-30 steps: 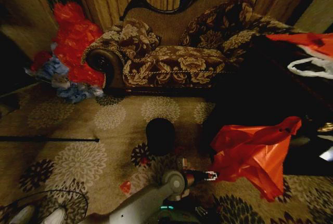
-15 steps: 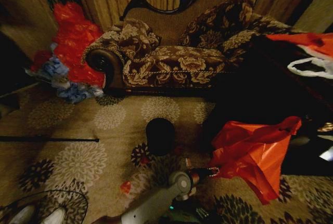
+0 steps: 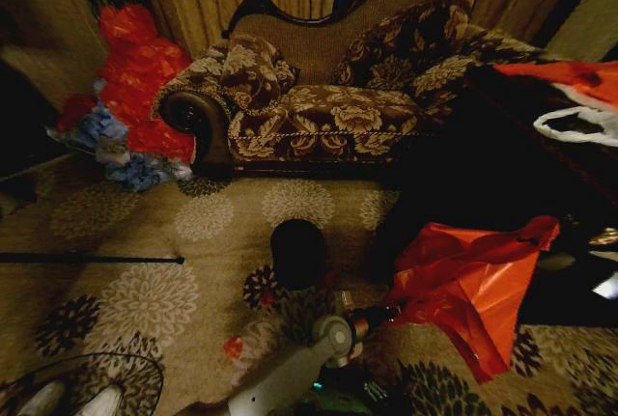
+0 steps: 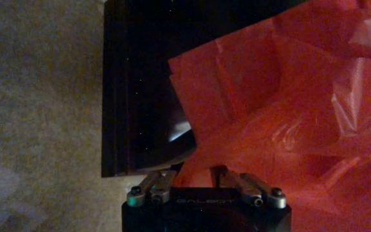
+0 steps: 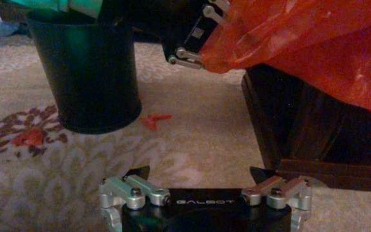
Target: Place a garbage bag over the trash bin.
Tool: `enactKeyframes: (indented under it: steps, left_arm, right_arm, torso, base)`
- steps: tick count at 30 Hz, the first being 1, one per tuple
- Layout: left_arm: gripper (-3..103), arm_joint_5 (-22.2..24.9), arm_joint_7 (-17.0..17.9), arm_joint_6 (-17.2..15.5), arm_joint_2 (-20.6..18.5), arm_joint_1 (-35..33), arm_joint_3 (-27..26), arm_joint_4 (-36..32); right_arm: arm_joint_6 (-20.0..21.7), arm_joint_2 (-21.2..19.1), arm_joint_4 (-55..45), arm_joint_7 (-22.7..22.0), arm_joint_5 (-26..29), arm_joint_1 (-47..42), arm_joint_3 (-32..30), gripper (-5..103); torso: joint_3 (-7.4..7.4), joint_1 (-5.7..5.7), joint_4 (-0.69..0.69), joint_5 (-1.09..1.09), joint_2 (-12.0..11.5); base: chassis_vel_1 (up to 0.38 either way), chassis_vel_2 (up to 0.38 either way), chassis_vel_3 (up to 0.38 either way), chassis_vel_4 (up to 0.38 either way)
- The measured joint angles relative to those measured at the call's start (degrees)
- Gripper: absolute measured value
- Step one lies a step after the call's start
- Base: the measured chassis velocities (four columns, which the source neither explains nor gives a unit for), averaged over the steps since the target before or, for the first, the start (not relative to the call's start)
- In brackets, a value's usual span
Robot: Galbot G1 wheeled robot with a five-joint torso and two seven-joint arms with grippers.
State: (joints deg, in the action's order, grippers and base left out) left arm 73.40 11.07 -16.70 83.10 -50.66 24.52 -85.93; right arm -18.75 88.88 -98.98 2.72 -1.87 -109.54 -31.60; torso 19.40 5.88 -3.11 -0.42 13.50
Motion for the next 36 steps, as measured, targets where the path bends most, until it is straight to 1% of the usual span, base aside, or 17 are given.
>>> enactKeyframes:
  steps: [4, 7, 9, 10, 12, 13, 14, 16, 20, 21, 23, 24, 28, 29, 30, 32, 36]
  left_arm:
    - [20, -0.21, -0.47, 0.02, 0.0, -0.01, -0.24, -0.1]
    - [9, -1.52, -1.19, -0.03, -0.65, 0.06, -0.7, -0.94]
    - [9, -2.14, -1.18, -0.08, -1.21, 0.05, -1.01, -1.71]
    - [2, -3.33, -0.75, -0.22, -2.48, 0.0, -1.5, -3.22]
    - [1, -4.98, -0.33, -0.3, -4.19, -0.04, -2.25, -4.99]
    - [0, -6.88, 0.14, -0.31, -6.24, 0.08, -3.9, -6.89]
    - [0, -6.88, 0.14, -0.31, -6.24, 0.08, -3.9, -6.89]
    - [0, -7.97, 1.81, -0.3, -9.61, 1.15, -8.57, -10.17]
    - [0, -7.84, 2.54, -0.27, -11.72, 1.96, -12.17, -12.29]
    - [0, -7.59, 2.74, -0.28, -14.48, 2.62, -15.97, -15.14]
    - [0, -7.33, 2.69, -0.4, -18.01, 2.61, -19.57, -18.23]
    - [0, -7.33, 2.69, -0.4, -18.01, 2.61, -19.57, -18.23]
    - [0, -6.22, 2.05, -1.47, -27.37, -0.62, -26.09, -24.29]
    - [0, -6.22, 2.05, -1.47, -27.37, -0.62, -26.09, -24.29]
    - [0, -6.14, 1.91, -1.67, -29.74, -1.96, -27.74, -25.71]
    - [0, -6.22, 1.91, -1.66, -32.88, -4.14, -29.91, -27.33]
    - [0, -7.22, 1.96, -1.09, -35.47, -5.7, -31.61, -28.04]
  right_arm:
    - [0.1, -0.07, -0.04, -0.06, -0.03, 0.05, -0.01, 100]
    - [0.17, -0.17, -0.04, -0.09, -0.17, 0.27, -0.04, 100]
    - [0.24, -0.17, -0.05, -0.09, -0.18, 0.32, -0.05, 100]
    - [0.39, -0.18, -0.18, -0.09, -0.19, 0.43, -0.04, 100]
    - [0.52, -0.27, -0.38, -0.08, -0.19, 0.63, -0.04, 100]
    - [0.62, -0.42, -0.54, -0.03, -0.19, 0.95, -0.01, 100]
    - [0.62, -0.42, -0.54, -0.03, -0.19, 0.95, -0.01, 100]
    - [0.8, -0.64, -0.94, 0.14, -0.17, 1.44, 0.16, 100]
    - [0.97, -0.77, -1.2, 0.28, -0.15, 1.64, 0.26, 100]
    - [1.01, -0.99, -1.44, 0.47, -0.15, 1.93, 0.48, 100]
    - [1.04, -1.22, -1.64, 0.72, -0.17, 2.1, 0.63, 100]
    - [1.04, -1.22, -1.64, 0.72, -0.17, 2.1, 0.63, 100]
    - [1.08, -1.81, -1.76, 1.09, -0.09, 2.46, 0.79, 100]
    - [1.08, -1.81, -1.76, 1.09, -0.09, 2.46, 0.79, 100]
    - [1.08, -1.94, -1.89, 1.18, -0.01, 2.57, 0.82, 100]
    - [1.12, -2.18, -2.43, 1.28, 0.12, 2.66, 0.85, 100]
    - [0.97, -2.24, -4.79, 1.27, 0.31, 2.54, 0.73, 100]
  torso:
    - [0.0, 0.0, 0.0, 0.0, 0.0]
    - [0.0, 0.0, -0.01, -0.01, 0.0]
    - [0.0, 0.0, -0.01, -0.01, 0.0]
    - [0.0, 0.0, -0.01, -0.01, 0.0]
    - [0.0, 0.0, 0.0, -0.01, 0.0]
    - [0.0, 0.0, 0.0, -0.02, 0.0]
    - [0.0, 0.0, 0.0, -0.02, 0.0]
    - [0.0, 0.0, 0.0, -0.02, 0.0]
    - [0.0, 0.0, 0.0, -0.01, 0.0]
    - [0.0, 0.01, -0.01, -0.03, 0.0]
    - [0.0, 0.01, -0.02, -0.02, 0.0]
    - [0.0, 0.01, -0.02, -0.02, 0.0]
    - [0.01, 0.01, 0.01, -0.02, 0.0]
    - [0.01, 0.01, 0.01, -0.02, 0.0]
    - [0.0, 0.0, 0.01, 0.02, 0.0]
    - [0.0, 0.0, 0.01, -0.04, 0.0]
    - [0.0, 0.0, 0.0, -0.02, 0.0]
  base:
    - [0.0, 0.0, 0.0, 0.0]
    - [0.0, 0.0, 0.0, 0.0]
    - [0.0, 0.0, 0.0, 0.0]
    - [0.0, 0.0, 0.0, 0.0]
    - [0.0, 0.0, 0.0, 0.0]
    - [0.0, 0.0, 0.0, 0.0]
    - [0.0, 0.0, 0.0, 0.0]
    - [0.0, 0.0, 0.0, 0.0]
    - [0.0, 0.0, 0.0, 0.0]
    - [0.0, 0.0, 0.0, 0.0]
    - [0.0, 0.0, 0.0, 0.0]
    - [0.0, 0.0, 0.0, 0.0]
    - [0.0, 0.0, 0.0, 0.0]
    - [0.0, 0.0, 0.0, 0.0]
    - [0.0, 0.0, 0.0, 0.0]
    - [0.0, 0.0, 0.0, 0.0]
    - [0.0, 0.0, 0.0, 0.0]
